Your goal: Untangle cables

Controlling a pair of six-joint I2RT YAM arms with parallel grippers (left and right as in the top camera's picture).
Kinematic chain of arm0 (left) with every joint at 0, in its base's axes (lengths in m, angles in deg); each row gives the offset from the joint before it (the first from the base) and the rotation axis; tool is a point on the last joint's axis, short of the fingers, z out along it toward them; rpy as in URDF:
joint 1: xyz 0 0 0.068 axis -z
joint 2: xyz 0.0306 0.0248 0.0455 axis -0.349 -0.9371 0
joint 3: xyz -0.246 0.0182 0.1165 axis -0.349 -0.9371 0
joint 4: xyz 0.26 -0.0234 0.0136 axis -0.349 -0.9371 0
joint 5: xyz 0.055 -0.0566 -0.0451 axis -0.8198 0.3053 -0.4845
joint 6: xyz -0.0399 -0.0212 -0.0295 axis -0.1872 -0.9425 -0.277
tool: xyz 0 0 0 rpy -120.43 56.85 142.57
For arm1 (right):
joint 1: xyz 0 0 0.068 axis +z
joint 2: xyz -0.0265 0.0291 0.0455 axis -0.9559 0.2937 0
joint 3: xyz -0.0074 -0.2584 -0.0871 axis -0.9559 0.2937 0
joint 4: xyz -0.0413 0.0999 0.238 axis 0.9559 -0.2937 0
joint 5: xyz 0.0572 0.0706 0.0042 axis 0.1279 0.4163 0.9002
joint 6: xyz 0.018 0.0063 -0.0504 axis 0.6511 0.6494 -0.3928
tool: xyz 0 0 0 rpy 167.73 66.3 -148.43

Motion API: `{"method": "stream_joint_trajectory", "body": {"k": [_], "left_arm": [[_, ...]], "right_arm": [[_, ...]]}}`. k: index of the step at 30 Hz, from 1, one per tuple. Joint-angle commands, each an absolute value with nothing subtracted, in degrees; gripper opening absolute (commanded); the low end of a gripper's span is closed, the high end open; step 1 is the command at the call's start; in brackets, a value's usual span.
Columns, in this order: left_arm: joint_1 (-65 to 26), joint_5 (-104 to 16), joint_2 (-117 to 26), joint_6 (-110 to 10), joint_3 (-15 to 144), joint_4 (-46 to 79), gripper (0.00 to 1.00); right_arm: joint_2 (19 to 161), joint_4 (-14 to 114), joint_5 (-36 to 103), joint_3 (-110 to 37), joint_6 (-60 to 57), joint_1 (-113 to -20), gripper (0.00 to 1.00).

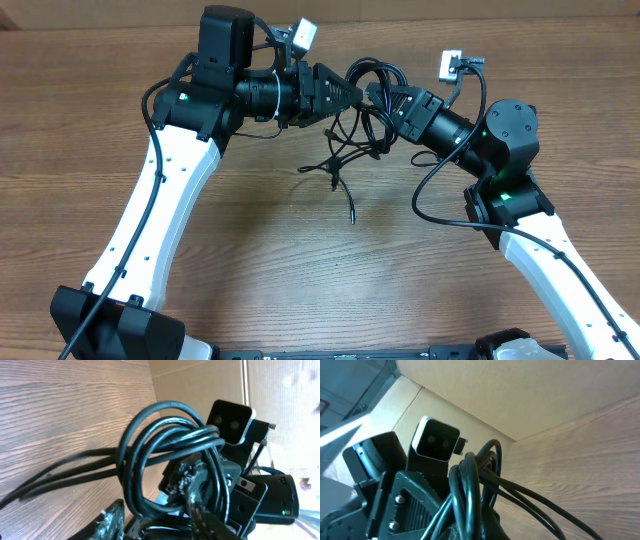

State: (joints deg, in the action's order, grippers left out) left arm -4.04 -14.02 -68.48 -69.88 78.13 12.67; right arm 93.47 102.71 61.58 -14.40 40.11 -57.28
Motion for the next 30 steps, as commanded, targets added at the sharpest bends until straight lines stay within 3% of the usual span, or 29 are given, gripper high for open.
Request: {"method": "stream_joint_trajectory", "body": {"k": [1, 8, 25, 30], "left_arm": [[-4.26, -16.49, -67.45, -70.47, 79.13, 12.96, 0.39], [-4.02, -16.71, -67.45, -71.79, 79.13, 13.39, 0.28], [-2.95, -18.20, -67.45, -72.60, 79.13, 13.79, 0.26], [-2.12, -18.16, -67.45, -72.88, 79.13, 15.95, 0.13]], "right_arm": [[91.92, 103.52, 61.62, -14.81, 46.38, -57.28, 0.04], [91.94, 103.96, 61.67, -14.81, 53.72, -57.21, 0.04], [91.92, 105.40, 66.19, -14.81, 58.49, -57.10, 0.04], [91.94, 105.27, 66.34, -14.81, 58.56, -57.10, 0.04]]}}
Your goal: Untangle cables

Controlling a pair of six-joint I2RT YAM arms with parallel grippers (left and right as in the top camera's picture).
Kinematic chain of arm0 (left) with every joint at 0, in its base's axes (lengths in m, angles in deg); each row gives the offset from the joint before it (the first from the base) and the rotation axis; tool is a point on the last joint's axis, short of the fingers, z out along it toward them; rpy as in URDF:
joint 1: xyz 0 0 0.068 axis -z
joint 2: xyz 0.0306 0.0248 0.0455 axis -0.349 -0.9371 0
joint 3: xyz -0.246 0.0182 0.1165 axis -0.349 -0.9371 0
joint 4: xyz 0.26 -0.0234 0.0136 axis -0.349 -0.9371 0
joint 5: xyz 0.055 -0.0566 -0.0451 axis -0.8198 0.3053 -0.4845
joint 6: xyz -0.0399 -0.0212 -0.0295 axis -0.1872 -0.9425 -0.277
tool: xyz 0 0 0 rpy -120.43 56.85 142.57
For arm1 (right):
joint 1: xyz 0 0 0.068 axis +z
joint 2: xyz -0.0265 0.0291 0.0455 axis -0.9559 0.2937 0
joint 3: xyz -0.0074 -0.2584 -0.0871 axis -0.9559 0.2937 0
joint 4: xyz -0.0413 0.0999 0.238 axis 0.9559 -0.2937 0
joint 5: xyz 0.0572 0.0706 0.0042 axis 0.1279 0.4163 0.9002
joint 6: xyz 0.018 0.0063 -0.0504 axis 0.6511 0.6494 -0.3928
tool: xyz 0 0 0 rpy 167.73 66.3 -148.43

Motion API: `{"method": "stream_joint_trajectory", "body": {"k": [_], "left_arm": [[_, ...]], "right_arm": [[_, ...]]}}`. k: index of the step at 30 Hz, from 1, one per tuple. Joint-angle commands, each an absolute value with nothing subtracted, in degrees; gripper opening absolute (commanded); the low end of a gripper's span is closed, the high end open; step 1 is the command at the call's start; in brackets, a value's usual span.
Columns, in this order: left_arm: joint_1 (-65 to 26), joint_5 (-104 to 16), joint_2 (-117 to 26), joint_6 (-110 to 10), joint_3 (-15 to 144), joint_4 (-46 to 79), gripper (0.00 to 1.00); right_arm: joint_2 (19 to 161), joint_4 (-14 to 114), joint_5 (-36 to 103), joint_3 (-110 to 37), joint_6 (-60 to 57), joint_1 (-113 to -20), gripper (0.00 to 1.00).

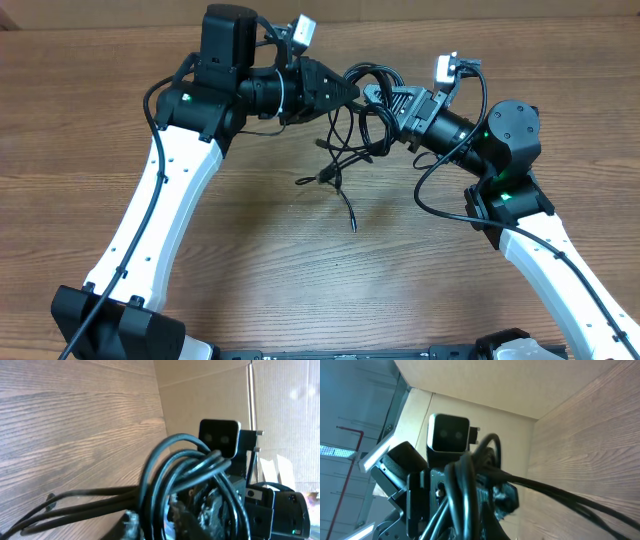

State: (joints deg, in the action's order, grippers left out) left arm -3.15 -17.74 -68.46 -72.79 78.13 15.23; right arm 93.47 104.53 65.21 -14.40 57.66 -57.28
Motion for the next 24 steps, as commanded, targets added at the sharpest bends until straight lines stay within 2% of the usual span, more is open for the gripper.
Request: {"method": "stream_joint_trajectory", "body": {"k": [1, 2, 9, 11, 14, 17, 20, 24], "left_arm": [[-2.05, -18.20, -67.45, -72.88, 79.13, 16.04, 0.08], [-2.05, -18.18, -67.45, -72.86, 79.13, 16.13, 0.04], [-2.01, -19.44, -67.45, -71.63, 79.13, 16.17, 0.04], [-2.07, -20.01, -67.45, -69.45, 79.13, 16.30, 0.04], [-2.10, -21.17, -67.45, -64.88, 79.13, 16.04, 0.04], [-2.16, -21.24, -67.45, -58.28, 79.13, 15.36, 0.04], [-2.18, -23.09, -67.45, -51.87, 79.13, 12.08, 0.04], [-2.16, -32.71, -67.45, -42.78, 79.13, 2.07, 0.04]], "right_arm": [[91.94, 105.12, 66.37, -14.81, 58.56, -57.10, 0.04], [91.94, 104.94, 66.45, -14.81, 58.56, -57.10, 0.04], [91.94, 103.43, 69.97, -14.81, 58.25, -57.10, 0.05], [91.94, 100.48, 70.08, -14.81, 57.18, -57.13, 0.15], [91.94, 94.21, 69.99, -14.81, 51.52, -57.24, 0.48], [91.94, 88.03, 68.62, -14.81, 42.93, -57.28, 0.64], [91.94, 81.80, 67.20, -14.81, 33.07, -57.28, 0.75], [91.92, 76.38, 67.26, -14.81, 21.25, -57.28, 0.77]]}}
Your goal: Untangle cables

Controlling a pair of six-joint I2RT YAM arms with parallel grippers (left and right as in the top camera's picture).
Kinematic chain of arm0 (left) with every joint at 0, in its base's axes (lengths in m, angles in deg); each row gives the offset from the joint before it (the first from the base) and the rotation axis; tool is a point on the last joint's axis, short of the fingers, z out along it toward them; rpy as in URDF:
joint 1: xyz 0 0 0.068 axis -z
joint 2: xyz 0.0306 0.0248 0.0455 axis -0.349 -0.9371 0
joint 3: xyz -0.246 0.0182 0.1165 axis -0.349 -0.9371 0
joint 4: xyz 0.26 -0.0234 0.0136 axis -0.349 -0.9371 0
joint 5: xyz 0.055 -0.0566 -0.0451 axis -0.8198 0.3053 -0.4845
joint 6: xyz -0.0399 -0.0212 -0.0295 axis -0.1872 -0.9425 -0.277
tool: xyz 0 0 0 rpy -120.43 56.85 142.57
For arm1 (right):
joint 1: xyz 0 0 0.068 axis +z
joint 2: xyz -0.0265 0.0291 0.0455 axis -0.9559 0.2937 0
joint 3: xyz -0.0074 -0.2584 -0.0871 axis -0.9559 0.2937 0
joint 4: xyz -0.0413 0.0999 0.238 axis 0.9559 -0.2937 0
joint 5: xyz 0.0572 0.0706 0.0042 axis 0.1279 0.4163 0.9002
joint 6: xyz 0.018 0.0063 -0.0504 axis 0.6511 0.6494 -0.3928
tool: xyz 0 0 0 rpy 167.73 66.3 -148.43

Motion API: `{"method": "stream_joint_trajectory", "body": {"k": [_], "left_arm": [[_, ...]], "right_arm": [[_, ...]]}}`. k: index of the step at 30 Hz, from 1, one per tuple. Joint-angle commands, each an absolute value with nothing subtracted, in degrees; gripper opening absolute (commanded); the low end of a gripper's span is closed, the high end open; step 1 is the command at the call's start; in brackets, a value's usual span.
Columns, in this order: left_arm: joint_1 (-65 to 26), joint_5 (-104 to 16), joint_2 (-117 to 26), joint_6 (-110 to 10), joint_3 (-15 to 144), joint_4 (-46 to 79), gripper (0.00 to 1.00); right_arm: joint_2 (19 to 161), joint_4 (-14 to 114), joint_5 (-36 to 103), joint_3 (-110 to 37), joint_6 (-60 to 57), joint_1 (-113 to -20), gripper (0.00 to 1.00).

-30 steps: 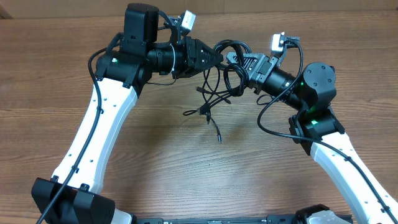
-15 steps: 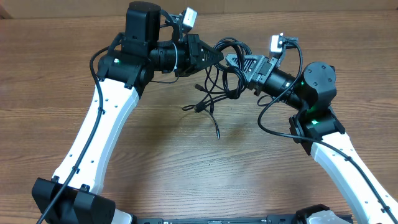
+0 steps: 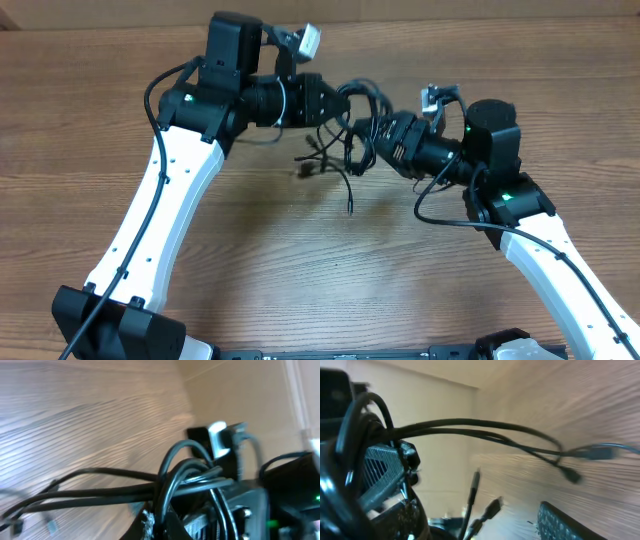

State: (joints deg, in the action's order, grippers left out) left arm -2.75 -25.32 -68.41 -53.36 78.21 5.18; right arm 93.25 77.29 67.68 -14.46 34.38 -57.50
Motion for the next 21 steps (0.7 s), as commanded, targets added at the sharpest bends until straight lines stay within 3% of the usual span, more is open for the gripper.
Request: {"method": "stream_joint_trajectory", "body": {"k": [1, 7, 11, 21], "left_arm": [[-2.16, -36.27, -67.45, -40.33, 79.13, -1.08, 0.04], [-2.10, -48.82, -67.43, -27.13, 79.13, -15.04, 0.04], [-1.97, -57.96, -67.43, -26.39, 79.13, -20.00, 0.04], [0.18, -52.84, -67.43, -20.40, 79.13, -23.59, 0.04]], "right_arm": [[91.92, 75.68, 67.26, -14.81, 18.43, -57.28, 0.77], [91.92, 74.04, 68.57, -14.81, 7.50, -57.28, 0.78], [91.92, 72.73, 69.01, -14.83, 3.52, -57.21, 0.78], [91.92, 67.28, 73.91, -14.83, -8.81, -53.52, 0.68]]}}
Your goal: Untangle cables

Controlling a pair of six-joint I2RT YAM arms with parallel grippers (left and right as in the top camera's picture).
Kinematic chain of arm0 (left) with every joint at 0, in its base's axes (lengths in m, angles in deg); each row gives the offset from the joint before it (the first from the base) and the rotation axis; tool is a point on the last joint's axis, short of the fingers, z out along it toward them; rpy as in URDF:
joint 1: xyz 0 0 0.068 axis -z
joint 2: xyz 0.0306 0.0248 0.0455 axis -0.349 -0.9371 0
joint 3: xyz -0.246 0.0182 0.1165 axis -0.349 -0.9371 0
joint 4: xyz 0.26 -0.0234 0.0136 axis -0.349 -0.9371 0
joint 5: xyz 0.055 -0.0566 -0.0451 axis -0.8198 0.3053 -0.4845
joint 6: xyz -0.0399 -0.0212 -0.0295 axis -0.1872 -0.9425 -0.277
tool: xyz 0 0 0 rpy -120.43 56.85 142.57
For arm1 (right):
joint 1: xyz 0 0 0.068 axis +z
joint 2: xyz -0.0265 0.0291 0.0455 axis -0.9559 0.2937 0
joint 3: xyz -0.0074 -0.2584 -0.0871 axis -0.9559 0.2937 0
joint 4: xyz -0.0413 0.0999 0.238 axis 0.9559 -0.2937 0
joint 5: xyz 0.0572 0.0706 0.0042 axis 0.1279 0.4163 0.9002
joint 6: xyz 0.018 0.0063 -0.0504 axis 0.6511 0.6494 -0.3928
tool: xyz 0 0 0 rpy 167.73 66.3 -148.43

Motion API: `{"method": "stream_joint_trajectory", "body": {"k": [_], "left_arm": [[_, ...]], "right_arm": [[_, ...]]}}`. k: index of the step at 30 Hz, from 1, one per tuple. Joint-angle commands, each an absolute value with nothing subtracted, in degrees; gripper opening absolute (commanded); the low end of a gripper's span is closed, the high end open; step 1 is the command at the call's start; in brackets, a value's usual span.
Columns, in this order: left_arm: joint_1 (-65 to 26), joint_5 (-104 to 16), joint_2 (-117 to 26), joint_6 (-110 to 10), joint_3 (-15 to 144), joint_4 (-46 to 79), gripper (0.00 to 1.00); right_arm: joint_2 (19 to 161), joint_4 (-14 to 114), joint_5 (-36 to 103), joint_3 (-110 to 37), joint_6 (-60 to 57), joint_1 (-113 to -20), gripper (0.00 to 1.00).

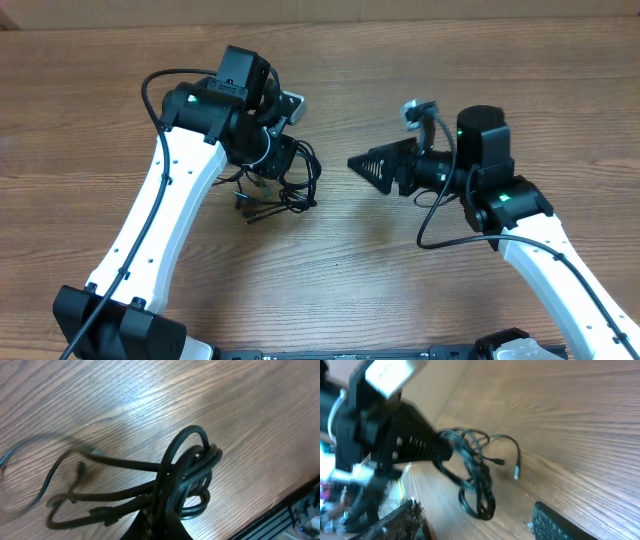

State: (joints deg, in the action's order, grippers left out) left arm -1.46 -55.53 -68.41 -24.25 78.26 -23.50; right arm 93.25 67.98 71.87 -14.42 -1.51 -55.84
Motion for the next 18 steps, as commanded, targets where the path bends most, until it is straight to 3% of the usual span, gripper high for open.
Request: {"method": "stream_joint_trajectory", "body": {"k": [1, 7, 10, 12, 18], "left_arm": [[0.77, -52.43, -67.43, -20.40, 79.13, -23.57, 0.04], [6.17, -52.60, -67.43, -20.47, 79.13, -22.52, 0.04], [7.56, -52.65, -67.43, -20.86, 79.13, -21.90, 0.04], [7.67, -52.67, -67.43, -22.26, 79.13, -21.45, 0.04], [7.63, -54.44, -67.43, -22.24, 79.13, -21.73, 0.04]], "right_arm": [[91.92, 66.61, 73.86, -14.83, -10.43, -52.43, 0.68], [91.92, 64.20, 66.65, -14.83, -15.10, -46.68, 0.61], [91.92, 62.10, 62.56, -14.83, -15.12, -45.78, 0.50], [91.92, 60.62, 61.23, -14.83, -15.61, -45.70, 0.38], [91.92, 59.28, 58.76, -14.83, -15.98, -45.70, 0.38]]}}
